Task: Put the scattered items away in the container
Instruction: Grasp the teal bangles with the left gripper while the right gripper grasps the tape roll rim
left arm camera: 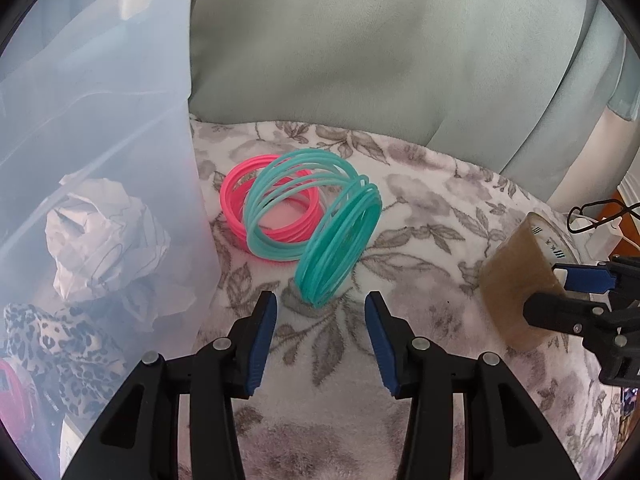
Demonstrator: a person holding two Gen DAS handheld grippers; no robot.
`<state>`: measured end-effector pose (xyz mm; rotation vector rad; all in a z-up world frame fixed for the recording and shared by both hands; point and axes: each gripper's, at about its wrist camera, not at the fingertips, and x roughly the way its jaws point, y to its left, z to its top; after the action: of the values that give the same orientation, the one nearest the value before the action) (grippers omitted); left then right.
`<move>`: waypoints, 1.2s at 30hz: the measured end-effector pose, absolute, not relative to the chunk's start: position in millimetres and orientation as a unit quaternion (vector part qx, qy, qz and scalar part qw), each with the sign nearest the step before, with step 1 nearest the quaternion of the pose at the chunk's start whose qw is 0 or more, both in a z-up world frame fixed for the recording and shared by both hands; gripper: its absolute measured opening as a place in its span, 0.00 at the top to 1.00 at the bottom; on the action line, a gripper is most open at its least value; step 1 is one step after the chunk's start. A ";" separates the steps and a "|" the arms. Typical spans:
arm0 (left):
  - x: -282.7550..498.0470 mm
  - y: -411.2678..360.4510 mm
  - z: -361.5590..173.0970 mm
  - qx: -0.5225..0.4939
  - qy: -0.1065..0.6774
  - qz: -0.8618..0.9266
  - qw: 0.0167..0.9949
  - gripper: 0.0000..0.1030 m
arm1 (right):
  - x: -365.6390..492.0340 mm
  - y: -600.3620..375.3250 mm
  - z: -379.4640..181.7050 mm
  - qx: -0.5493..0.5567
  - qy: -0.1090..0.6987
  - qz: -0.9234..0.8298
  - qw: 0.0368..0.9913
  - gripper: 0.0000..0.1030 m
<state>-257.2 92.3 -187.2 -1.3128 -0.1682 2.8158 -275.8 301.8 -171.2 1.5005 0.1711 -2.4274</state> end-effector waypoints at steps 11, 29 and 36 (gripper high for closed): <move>-257.6 90.9 -186.0 -0.424 -0.066 0.903 0.013 0.54 | -278.2 282.3 -180.6 0.540 0.182 -0.802 0.176 0.43; -272.9 93.1 -182.3 -0.397 -0.158 0.903 -0.042 0.81 | -272.9 276.9 -180.5 0.530 0.181 -0.814 0.156 0.54; -269.7 93.3 -180.3 -0.396 -0.166 0.903 -0.025 0.93 | -262.9 286.0 -179.1 0.514 0.143 -0.833 0.149 0.57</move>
<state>-269.7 93.3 -180.3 -1.2659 -0.5312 2.8821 -262.9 286.0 -179.1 1.4763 0.4113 -2.3938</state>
